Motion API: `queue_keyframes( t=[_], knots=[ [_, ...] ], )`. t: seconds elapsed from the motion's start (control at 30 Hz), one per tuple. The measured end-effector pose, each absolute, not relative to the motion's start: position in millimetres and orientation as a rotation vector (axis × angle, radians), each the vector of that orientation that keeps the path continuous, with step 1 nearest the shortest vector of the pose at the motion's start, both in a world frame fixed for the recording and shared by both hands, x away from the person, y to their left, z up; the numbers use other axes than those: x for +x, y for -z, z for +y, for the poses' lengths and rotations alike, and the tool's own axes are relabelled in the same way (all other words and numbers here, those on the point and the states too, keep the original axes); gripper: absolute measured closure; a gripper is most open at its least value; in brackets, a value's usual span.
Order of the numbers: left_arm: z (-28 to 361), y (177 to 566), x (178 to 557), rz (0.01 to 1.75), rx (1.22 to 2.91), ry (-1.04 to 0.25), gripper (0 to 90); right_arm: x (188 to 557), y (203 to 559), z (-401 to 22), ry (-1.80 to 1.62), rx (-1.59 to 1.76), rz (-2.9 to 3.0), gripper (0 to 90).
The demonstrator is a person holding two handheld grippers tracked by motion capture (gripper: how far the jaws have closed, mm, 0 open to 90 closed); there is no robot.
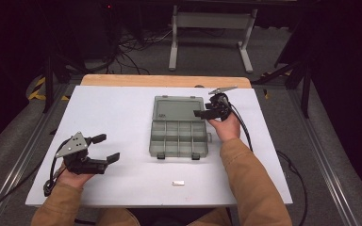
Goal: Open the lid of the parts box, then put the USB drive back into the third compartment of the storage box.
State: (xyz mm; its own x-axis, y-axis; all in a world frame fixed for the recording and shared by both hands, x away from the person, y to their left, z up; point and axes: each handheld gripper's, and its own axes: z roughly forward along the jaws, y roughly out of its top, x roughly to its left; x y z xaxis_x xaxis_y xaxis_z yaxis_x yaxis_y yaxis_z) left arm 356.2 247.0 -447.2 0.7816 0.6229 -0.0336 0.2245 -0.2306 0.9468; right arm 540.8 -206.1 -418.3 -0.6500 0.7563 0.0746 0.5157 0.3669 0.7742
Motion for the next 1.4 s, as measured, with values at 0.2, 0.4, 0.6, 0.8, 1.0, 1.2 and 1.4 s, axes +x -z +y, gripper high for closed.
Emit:
queue_keyframes(
  t=[0.2,0.4,0.6,0.8,1.0,1.2,1.4],
  knots=[
    [252.7,446.9,351.3,0.653,1.795,-0.437,10.5,520.2,399.6,-203.6,-1.205,1.031,2.319,28.7],
    [254.9,446.1,349.3,0.649,1.771,-0.441,10.6,496.7,385.5,-200.0,-1.277,0.948,2.314,28.2],
    [256.9,445.2,346.7,0.648,1.768,-0.443,10.4,470.6,370.5,-194.9,-1.324,0.841,2.317,27.6],
    [259.9,445.3,346.2,0.648,1.763,-0.455,10.2,445.0,362.1,-187.7,-1.369,0.744,2.333,26.3],
    [261.5,445.5,343.1,0.655,1.759,-0.475,10.3,424.9,359.7,-181.3,-1.418,0.684,2.341,24.9],
    [260.8,446.2,342.7,0.659,1.759,-0.477,10.3,407.2,358.5,-172.1,-1.442,0.61,2.361,22.9],
    [261.7,447.7,342.9,0.647,1.751,-0.499,10.3,396.7,363.4,-163.3,-1.381,0.553,2.425,22.8]
  ],
)
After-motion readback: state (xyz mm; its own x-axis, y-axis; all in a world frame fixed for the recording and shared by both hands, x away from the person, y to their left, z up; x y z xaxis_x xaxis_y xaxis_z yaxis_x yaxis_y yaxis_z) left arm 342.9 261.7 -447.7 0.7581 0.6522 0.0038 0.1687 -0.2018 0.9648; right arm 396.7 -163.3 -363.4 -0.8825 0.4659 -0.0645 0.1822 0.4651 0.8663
